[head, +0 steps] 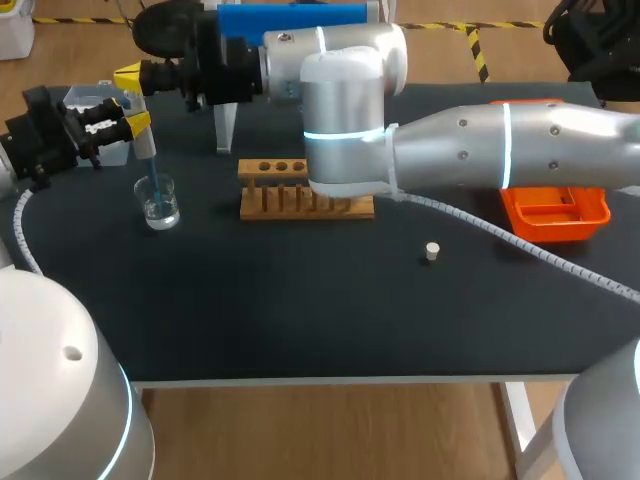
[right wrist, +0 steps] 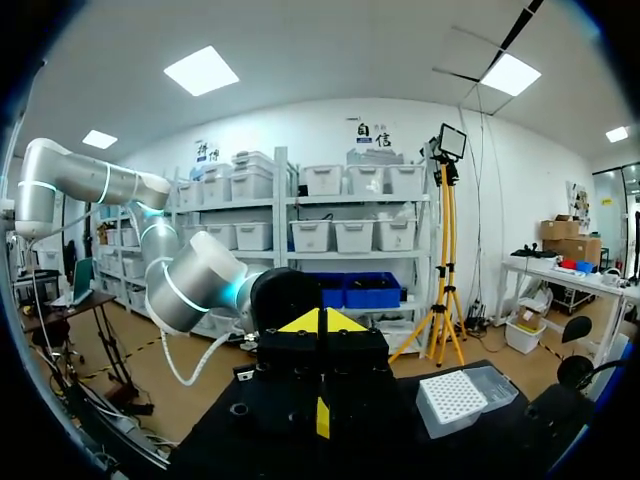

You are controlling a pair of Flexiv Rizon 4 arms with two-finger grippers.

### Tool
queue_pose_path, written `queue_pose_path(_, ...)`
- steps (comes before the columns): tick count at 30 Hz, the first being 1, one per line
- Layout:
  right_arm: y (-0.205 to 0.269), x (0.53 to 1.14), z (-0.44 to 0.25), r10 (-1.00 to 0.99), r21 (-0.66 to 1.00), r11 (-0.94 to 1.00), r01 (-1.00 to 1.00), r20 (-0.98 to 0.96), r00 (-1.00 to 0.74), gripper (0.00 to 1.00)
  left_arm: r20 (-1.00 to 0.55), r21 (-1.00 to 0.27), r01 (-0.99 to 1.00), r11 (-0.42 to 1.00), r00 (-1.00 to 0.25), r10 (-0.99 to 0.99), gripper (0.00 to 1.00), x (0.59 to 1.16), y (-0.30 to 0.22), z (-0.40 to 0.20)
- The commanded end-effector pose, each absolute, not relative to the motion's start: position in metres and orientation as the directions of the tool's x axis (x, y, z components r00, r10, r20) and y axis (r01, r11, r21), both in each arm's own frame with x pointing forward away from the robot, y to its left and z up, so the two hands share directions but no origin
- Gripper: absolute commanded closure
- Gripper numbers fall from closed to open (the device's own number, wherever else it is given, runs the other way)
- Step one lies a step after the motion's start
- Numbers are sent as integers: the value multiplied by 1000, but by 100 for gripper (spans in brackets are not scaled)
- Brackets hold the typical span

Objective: Invert the test tube, pick up the pipette, mount the tip to pipette, aspirate from beaker and dispense into the tube, eject the tip, return the pipette, and cap with the stopper.

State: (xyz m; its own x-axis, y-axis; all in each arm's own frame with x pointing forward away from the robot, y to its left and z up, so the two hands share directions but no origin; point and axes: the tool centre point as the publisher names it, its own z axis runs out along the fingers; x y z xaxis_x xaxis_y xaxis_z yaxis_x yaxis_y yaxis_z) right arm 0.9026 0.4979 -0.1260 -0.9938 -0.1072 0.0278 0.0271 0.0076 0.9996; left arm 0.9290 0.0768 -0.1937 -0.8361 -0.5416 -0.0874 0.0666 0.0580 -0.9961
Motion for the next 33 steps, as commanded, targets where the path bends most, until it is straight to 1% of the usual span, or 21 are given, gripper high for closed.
queue_pose_path(1,499,903,-129,-106,1000,10,28,29,-994,100,-89,-996,69,57,-837,-540,100,929,77,-193)
queue_pose_path(33,502,904,-161,-99,996,40,75,78,-992,100,-89,-996,69,57,-837,-540,100,929,77,-193)
